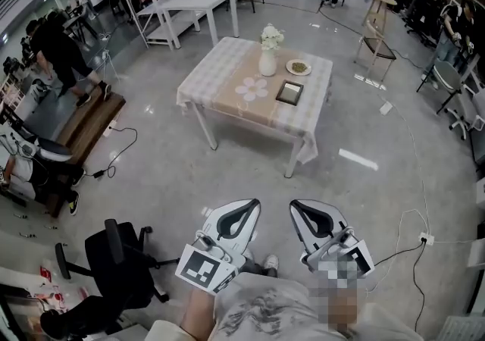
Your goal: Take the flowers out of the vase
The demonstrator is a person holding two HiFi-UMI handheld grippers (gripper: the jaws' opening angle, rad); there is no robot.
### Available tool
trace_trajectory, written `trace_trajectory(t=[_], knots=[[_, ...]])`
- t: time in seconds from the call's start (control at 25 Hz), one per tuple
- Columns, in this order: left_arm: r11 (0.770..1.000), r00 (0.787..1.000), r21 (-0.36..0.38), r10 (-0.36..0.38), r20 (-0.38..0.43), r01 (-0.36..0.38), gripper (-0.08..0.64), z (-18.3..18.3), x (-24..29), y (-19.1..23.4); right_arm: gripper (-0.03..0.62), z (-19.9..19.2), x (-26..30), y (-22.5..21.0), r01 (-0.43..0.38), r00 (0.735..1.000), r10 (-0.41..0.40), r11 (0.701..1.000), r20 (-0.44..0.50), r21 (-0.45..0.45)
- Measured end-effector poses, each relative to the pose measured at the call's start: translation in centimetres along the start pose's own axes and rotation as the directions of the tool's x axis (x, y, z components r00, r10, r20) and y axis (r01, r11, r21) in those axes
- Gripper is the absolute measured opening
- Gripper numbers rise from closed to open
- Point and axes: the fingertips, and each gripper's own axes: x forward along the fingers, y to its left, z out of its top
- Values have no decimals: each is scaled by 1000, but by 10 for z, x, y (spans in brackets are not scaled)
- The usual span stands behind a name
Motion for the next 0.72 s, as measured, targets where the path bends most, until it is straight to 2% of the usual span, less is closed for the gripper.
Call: trace_trajectory(t=[0.36, 0.72], knots=[[1000, 1000, 20, -2, -5, 2, 9, 0, 21, 6, 17, -7, 8, -21, 8, 1000, -8, 1000, -2, 11], [1000, 1000, -3, -14, -8, 14, 9, -12, 39, 45, 17, -19, 48, -38, 14, 999, -14, 1000, -31, 10]])
